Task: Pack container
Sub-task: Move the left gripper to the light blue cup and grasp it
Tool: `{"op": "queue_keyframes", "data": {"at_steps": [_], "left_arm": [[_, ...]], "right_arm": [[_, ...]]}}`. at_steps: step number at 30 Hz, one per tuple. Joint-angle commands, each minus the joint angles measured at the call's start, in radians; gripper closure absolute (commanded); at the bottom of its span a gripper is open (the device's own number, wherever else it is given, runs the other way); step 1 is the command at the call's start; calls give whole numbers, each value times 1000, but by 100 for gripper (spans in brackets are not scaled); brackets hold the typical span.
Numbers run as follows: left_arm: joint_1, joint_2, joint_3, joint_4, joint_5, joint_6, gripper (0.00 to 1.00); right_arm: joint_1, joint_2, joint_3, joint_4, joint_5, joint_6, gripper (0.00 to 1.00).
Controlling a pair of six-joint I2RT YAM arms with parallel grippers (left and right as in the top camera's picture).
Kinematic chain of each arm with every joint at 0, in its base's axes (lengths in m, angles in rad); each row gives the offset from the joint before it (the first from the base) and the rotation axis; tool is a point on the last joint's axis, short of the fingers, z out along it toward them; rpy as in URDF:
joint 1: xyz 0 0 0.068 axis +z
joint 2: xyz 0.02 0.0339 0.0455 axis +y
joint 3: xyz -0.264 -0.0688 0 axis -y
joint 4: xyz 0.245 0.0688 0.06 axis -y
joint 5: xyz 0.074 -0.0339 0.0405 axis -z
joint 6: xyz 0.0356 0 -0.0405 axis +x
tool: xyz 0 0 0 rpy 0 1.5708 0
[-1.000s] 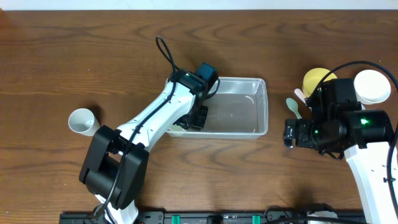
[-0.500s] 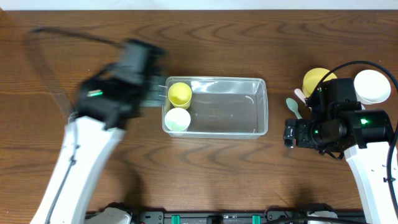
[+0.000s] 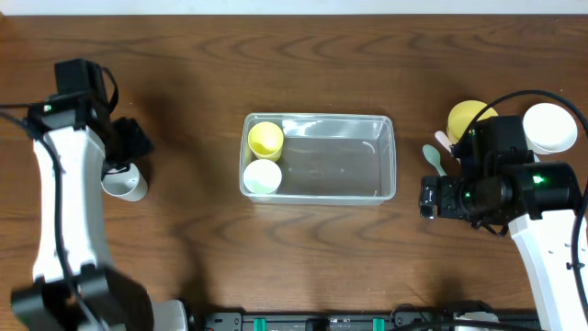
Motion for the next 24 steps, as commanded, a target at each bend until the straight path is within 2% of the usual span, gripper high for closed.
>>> {"op": "queue_keyframes", "data": {"at_steps": [1, 9, 15, 16, 19, 24], "left_arm": [[24, 74, -13, 3, 43, -14, 21], [25, 241, -13, 27, 60, -14, 21], [25, 291, -13, 31, 60, -14, 23], [25, 291, -13, 31, 60, -14, 28], [25, 291, -13, 31, 60, -13, 56], [25, 291, -13, 31, 60, -14, 80]], "right_arm": [[-2, 3, 17, -3, 6, -11, 1], [-2, 3, 17, -5, 6, -11, 1], [-2, 3, 17, -13, 6, -11, 1], [-2, 3, 17, -13, 6, -11, 1], [-2, 3, 17, -13, 6, -11, 1], [-2, 3, 17, -18, 6, -11, 1]]}}
